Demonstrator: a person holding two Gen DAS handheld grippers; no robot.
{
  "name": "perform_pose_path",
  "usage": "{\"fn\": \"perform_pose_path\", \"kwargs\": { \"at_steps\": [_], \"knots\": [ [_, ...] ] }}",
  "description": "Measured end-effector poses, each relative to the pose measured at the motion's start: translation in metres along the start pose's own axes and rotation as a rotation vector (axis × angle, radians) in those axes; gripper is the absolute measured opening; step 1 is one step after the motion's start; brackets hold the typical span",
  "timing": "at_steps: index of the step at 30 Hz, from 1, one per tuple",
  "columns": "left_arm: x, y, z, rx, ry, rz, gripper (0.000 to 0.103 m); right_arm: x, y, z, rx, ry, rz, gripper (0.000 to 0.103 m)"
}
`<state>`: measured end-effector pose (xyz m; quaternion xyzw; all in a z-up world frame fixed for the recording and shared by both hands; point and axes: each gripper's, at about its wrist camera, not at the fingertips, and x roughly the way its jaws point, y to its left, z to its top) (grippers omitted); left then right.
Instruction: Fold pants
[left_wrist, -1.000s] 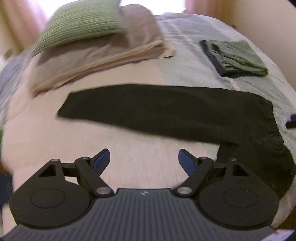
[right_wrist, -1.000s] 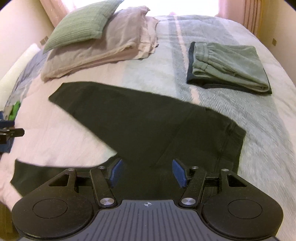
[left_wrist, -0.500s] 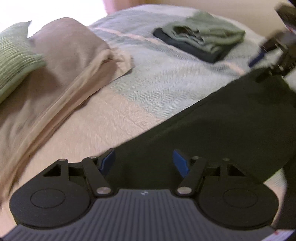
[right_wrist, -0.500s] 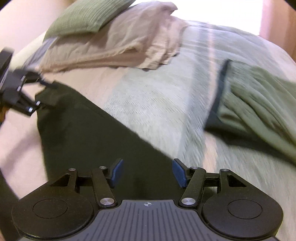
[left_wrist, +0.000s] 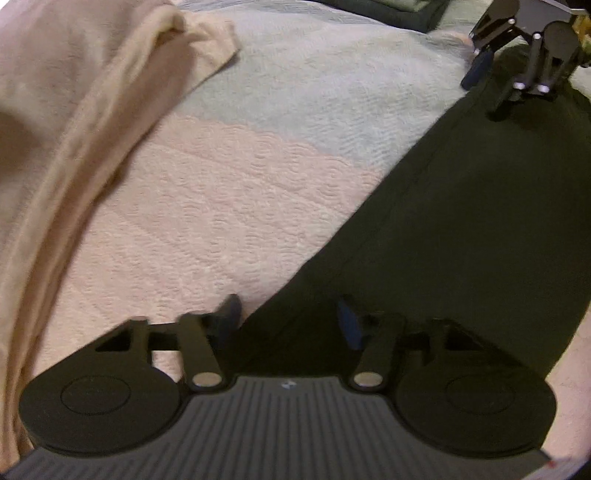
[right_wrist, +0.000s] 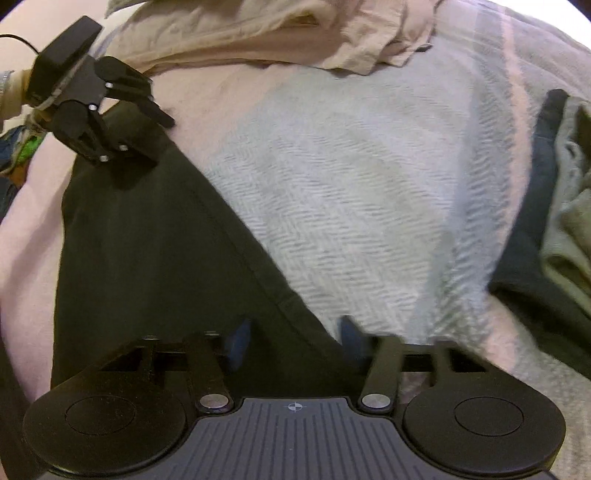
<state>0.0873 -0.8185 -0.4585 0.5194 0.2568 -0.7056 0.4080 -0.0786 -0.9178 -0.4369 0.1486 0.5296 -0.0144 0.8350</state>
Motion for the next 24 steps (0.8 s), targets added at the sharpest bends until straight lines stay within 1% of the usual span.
{"fn": "perform_pose_path", "kwargs": {
  "at_steps": [1, 2, 3, 4, 7, 10, 11, 13, 14, 15, 17, 19, 20, 21, 23, 24],
  "knots": [
    [0.0, -0.004, -0.001, 0.018, -0.01, 0.012, 0.028, 0.0, 0.001, -0.001, 0.003, -0.002, -0.014, 0.018],
    [-0.002, -0.01, -0.001, 0.044, -0.022, 0.038, 0.022, -0.002, 0.003, -0.002, 0.004, -0.007, -0.02, 0.013],
    [-0.005, -0.014, -0.003, 0.061, -0.031, 0.067, 0.015, -0.006, 0.006, -0.004, -0.001, -0.02, -0.031, 0.01],
    [-0.01, -0.019, -0.005, 0.075, -0.045, 0.09, 0.012, -0.012, 0.012, -0.005, -0.008, -0.04, -0.049, 0.008],
    [-0.037, -0.037, -0.013, 0.058, -0.121, 0.179, 0.01, -0.038, 0.038, -0.011, -0.053, -0.118, -0.13, 0.006],
    [-0.08, -0.067, -0.029, -0.015, -0.217, 0.286, 0.01, -0.075, 0.085, -0.025, -0.144, -0.217, -0.245, 0.006],
    [-0.098, -0.082, -0.036, -0.047, -0.254, 0.33, 0.009, -0.086, 0.105, -0.032, -0.18, -0.246, -0.284, 0.006],
    [-0.133, -0.117, -0.053, -0.097, -0.303, 0.401, 0.009, -0.112, 0.152, -0.053, -0.261, -0.299, -0.349, 0.006],
    [-0.154, -0.141, -0.065, -0.113, -0.327, 0.44, 0.009, -0.124, 0.175, -0.065, -0.289, -0.316, -0.373, 0.004],
    [-0.171, -0.16, -0.076, -0.137, -0.343, 0.453, 0.009, -0.135, 0.2, -0.079, -0.32, -0.323, -0.394, 0.004],
    [-0.208, -0.202, -0.107, -0.225, -0.374, 0.434, 0.009, -0.151, 0.251, -0.112, -0.385, -0.32, -0.45, 0.004],
    [-0.231, -0.241, -0.134, -0.302, -0.363, 0.4, 0.008, -0.162, 0.3, -0.145, -0.412, -0.297, -0.466, 0.004],
    [-0.238, -0.267, -0.153, -0.332, -0.344, 0.387, 0.008, -0.165, 0.322, -0.162, -0.408, -0.276, -0.461, 0.004],
    [-0.242, -0.285, -0.167, -0.371, -0.32, 0.372, 0.008, -0.165, 0.343, -0.177, -0.39, -0.243, -0.433, 0.004],
    [-0.235, -0.315, -0.201, -0.528, -0.229, 0.277, 0.008, -0.157, 0.375, -0.209, -0.35, -0.202, -0.399, 0.006],
    [-0.228, -0.33, -0.217, -0.59, -0.186, 0.239, 0.009, -0.152, 0.384, -0.222, -0.308, -0.171, -0.389, 0.01]
  ]
}}
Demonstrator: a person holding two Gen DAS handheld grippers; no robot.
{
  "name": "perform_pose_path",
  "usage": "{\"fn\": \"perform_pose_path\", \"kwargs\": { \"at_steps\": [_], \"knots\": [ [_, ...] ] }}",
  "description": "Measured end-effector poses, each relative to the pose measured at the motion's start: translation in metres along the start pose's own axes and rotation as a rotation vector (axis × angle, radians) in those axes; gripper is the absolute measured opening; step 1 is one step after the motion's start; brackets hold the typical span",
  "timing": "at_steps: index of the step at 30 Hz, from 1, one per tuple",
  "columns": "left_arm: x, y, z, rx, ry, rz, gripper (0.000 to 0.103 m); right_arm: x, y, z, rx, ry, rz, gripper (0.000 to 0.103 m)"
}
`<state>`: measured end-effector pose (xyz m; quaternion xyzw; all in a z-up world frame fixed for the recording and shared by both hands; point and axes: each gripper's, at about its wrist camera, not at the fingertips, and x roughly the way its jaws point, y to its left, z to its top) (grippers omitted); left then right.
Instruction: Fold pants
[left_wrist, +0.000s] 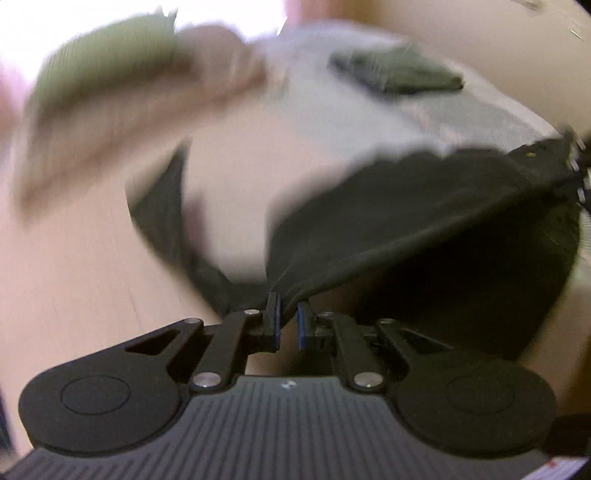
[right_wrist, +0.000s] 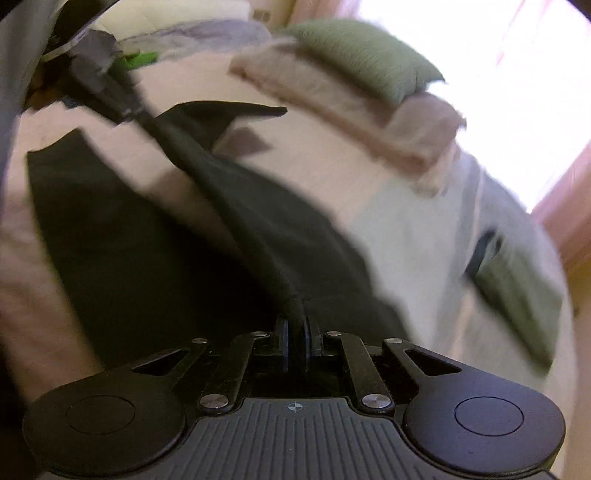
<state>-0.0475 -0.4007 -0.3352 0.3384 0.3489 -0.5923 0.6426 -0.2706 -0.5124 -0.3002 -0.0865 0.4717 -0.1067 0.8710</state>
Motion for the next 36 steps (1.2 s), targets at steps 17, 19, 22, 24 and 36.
{"fn": "perform_pose_path", "kwargs": {
  "at_steps": [17, 19, 22, 24, 36],
  "knots": [
    [0.031, 0.069, -0.009, -0.361, -0.014, 0.191, 0.059, -0.02, -0.103, -0.16, 1.458, 0.094, -0.315, 0.055],
    [0.053, 0.074, 0.002, -0.36, -0.01, 0.24, 0.059, -0.021, -0.114, -0.179, 1.588, 0.071, -0.37, 0.055],
    [0.09, 0.068, 0.018, -0.26, 0.038, 0.268, 0.058, -0.026, -0.128, -0.202, 1.678, 0.032, -0.415, 0.055],
    [0.113, 0.062, 0.021, -0.158, 0.101, 0.318, 0.048, -0.025, -0.132, -0.208, 1.697, 0.027, -0.432, 0.055],
    [-0.04, 0.15, -0.105, -1.014, -0.11, 0.364, 0.005, -0.056, -0.138, -0.235, 1.729, -0.134, -0.235, 0.055]
  ]
}}
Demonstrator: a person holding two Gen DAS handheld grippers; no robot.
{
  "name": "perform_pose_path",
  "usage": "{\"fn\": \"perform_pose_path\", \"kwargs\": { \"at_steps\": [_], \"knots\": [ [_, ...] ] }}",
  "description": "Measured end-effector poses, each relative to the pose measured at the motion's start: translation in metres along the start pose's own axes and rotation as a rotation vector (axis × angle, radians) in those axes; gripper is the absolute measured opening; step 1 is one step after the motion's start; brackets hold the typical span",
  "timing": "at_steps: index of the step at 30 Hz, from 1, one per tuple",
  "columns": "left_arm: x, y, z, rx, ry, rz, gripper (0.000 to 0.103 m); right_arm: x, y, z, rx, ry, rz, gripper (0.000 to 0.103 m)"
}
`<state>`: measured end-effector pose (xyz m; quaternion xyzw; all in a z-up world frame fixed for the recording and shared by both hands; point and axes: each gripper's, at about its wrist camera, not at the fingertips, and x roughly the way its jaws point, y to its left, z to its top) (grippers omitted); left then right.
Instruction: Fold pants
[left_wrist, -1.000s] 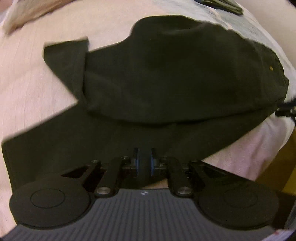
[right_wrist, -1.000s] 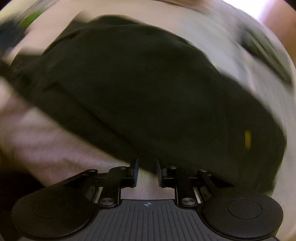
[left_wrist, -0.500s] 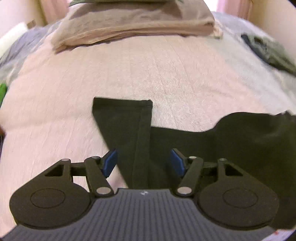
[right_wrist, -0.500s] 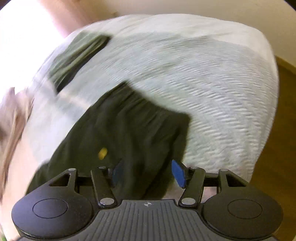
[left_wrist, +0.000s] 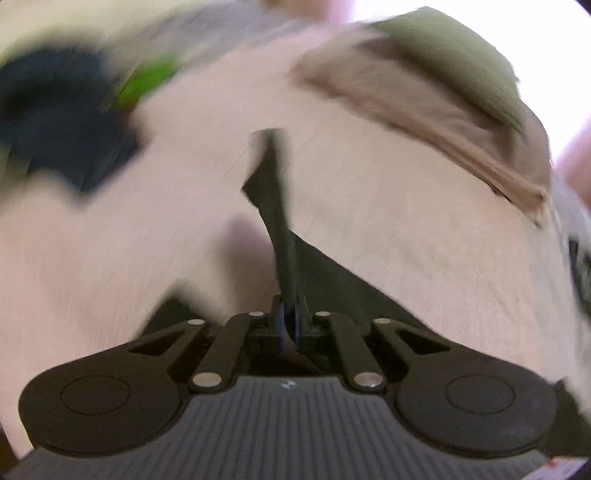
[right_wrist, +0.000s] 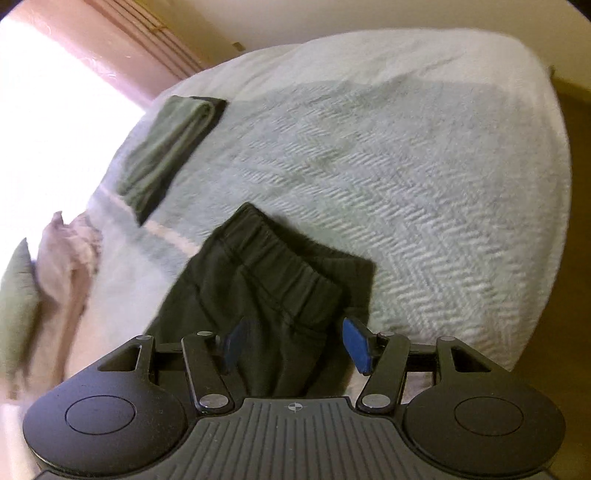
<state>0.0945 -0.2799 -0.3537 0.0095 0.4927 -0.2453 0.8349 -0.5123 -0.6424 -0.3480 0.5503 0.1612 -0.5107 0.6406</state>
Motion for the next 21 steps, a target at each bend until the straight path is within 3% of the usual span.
{"fn": "perform_pose_path", "kwargs": {
  "at_steps": [3, 6, 11, 14, 15, 17, 19, 21],
  "knots": [
    [0.019, 0.041, -0.029, -0.21, 0.073, -0.01, 0.005, 0.006, -0.013, -0.003, 0.054, 0.045, 0.065, 0.055],
    [0.025, 0.054, -0.045, -0.312, 0.04, -0.034, 0.005, 0.008, -0.023, -0.004, 0.098, 0.058, 0.107, 0.055],
    [0.026, 0.057, -0.05, -0.295, 0.032, -0.041, 0.007, 0.022, -0.039, 0.0, 0.158, 0.067, 0.159, 0.055],
    [0.026, 0.055, -0.051, -0.264, 0.043, -0.028, 0.008, 0.036, -0.044, 0.0, 0.158, 0.078, 0.134, 0.054],
    [0.026, 0.052, -0.051, -0.258, 0.045, -0.027, 0.007, 0.041, -0.046, 0.001, 0.164, 0.076, 0.142, 0.051],
    [0.027, 0.046, -0.048, -0.223, 0.046, -0.018, 0.005, 0.049, -0.047, 0.003, 0.162, 0.072, 0.153, 0.024],
    [0.021, 0.04, -0.044, -0.175, 0.028, -0.025, 0.002, 0.047, -0.038, 0.009, 0.117, 0.074, 0.128, 0.021],
    [0.003, 0.037, -0.038, -0.133, -0.018, -0.065, 0.002, 0.032, -0.023, 0.019, 0.034, 0.032, 0.159, 0.016]
  ]
}}
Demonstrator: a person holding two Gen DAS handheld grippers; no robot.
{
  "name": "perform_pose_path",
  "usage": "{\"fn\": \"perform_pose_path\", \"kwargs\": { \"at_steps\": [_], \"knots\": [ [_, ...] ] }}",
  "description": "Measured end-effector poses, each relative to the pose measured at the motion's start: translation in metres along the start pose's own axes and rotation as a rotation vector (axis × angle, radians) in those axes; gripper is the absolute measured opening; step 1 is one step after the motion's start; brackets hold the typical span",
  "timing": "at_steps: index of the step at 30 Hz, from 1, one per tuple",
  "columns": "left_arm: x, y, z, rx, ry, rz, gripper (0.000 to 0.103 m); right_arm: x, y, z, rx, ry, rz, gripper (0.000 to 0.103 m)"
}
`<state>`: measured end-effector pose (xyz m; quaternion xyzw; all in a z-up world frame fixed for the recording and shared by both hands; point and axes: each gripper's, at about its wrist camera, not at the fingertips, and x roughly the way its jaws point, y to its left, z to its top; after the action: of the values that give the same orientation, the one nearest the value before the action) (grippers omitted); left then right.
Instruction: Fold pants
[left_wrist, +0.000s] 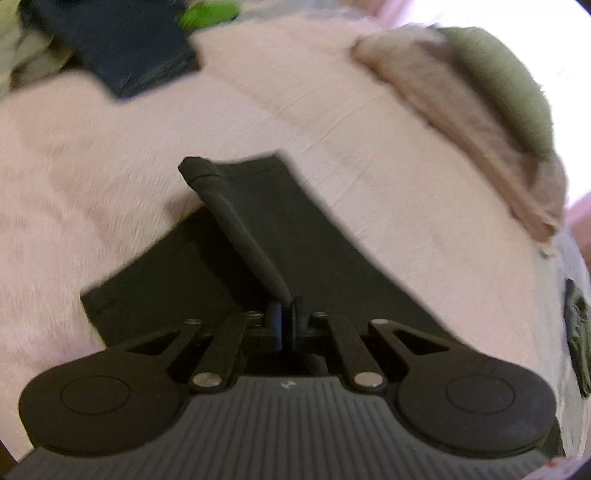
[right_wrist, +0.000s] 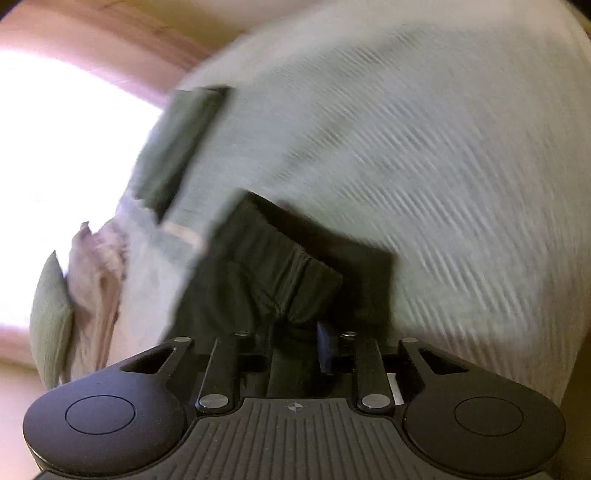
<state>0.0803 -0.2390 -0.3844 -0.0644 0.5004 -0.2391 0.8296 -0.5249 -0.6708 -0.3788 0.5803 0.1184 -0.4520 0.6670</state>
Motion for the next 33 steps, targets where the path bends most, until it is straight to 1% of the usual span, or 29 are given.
{"fn": "perform_pose_path", "kwargs": {
  "at_steps": [1, 3, 4, 5, 6, 9, 10, 11, 12, 13, 15, 17, 18, 19, 22, 24, 27, 28, 30, 33],
  "knots": [
    [-0.013, -0.002, 0.002, 0.012, -0.026, -0.038, 0.002, -0.009, 0.008, 0.007, -0.017, -0.015, 0.04, 0.016],
    [-0.036, -0.001, 0.001, 0.051, -0.077, -0.085, 0.003, -0.026, 0.021, 0.018, -0.052, -0.046, 0.113, 0.016],
    [-0.045, 0.003, -0.003, 0.063, -0.093, -0.089, 0.003, -0.031, 0.025, 0.022, -0.076, -0.058, 0.119, 0.016],
    [-0.05, 0.011, -0.01, 0.053, -0.089, -0.083, 0.003, -0.032, 0.024, 0.025, -0.081, -0.054, 0.106, 0.016],
    [-0.048, 0.022, -0.02, 0.029, -0.062, -0.069, 0.003, -0.029, 0.019, 0.026, -0.074, -0.03, 0.079, 0.016],
    [-0.026, 0.045, -0.05, -0.012, 0.049, 0.016, 0.003, -0.004, -0.002, 0.017, -0.081, 0.049, -0.086, 0.016],
    [-0.021, 0.052, -0.057, -0.041, 0.062, 0.03, 0.003, 0.001, -0.008, 0.013, -0.064, 0.061, -0.112, 0.016],
    [-0.02, 0.056, -0.059, -0.07, 0.047, 0.017, 0.004, 0.003, -0.012, 0.011, -0.043, 0.056, -0.116, 0.016],
    [-0.021, 0.06, -0.059, -0.104, 0.037, -0.001, 0.004, 0.003, -0.015, 0.01, -0.022, 0.039, -0.099, 0.017],
    [-0.021, 0.063, -0.058, -0.135, 0.034, -0.019, 0.008, 0.002, -0.015, 0.009, -0.016, 0.031, -0.091, 0.017],
    [-0.018, 0.067, -0.055, -0.164, 0.035, -0.038, 0.013, 0.003, -0.013, 0.01, -0.029, 0.033, -0.1, 0.017],
    [-0.015, 0.066, -0.053, -0.14, 0.04, -0.028, 0.012, 0.004, -0.01, 0.013, -0.035, 0.043, -0.11, 0.017],
    [-0.015, 0.064, -0.051, -0.12, 0.04, -0.017, 0.005, 0.003, -0.008, 0.014, -0.037, 0.044, -0.112, 0.017],
    [-0.016, 0.062, -0.046, -0.103, 0.038, -0.012, 0.004, 0.002, -0.004, 0.016, -0.042, 0.04, -0.111, 0.017],
    [-0.03, 0.054, -0.044, -0.052, -0.018, -0.055, 0.003, -0.007, 0.007, 0.019, -0.064, 0.011, -0.074, 0.017],
    [-0.035, 0.054, -0.043, -0.019, -0.039, -0.065, 0.004, -0.012, 0.011, 0.018, -0.078, 0.004, -0.059, 0.017],
    [-0.027, 0.055, -0.047, 0.024, 0.007, -0.016, 0.004, -0.011, 0.005, 0.017, -0.08, 0.025, -0.09, 0.017],
    [-0.026, 0.053, -0.048, 0.033, 0.01, -0.007, 0.004, -0.01, 0.002, 0.017, -0.065, 0.031, -0.095, 0.017],
    [-0.029, 0.05, -0.047, 0.031, -0.01, -0.016, 0.004, -0.012, 0.005, 0.018, -0.058, 0.024, -0.082, 0.017],
    [-0.032, 0.047, -0.042, 0.006, -0.031, -0.042, 0.004, -0.017, 0.02, 0.023, -0.085, 0.003, -0.039, 0.017]
  ]
}}
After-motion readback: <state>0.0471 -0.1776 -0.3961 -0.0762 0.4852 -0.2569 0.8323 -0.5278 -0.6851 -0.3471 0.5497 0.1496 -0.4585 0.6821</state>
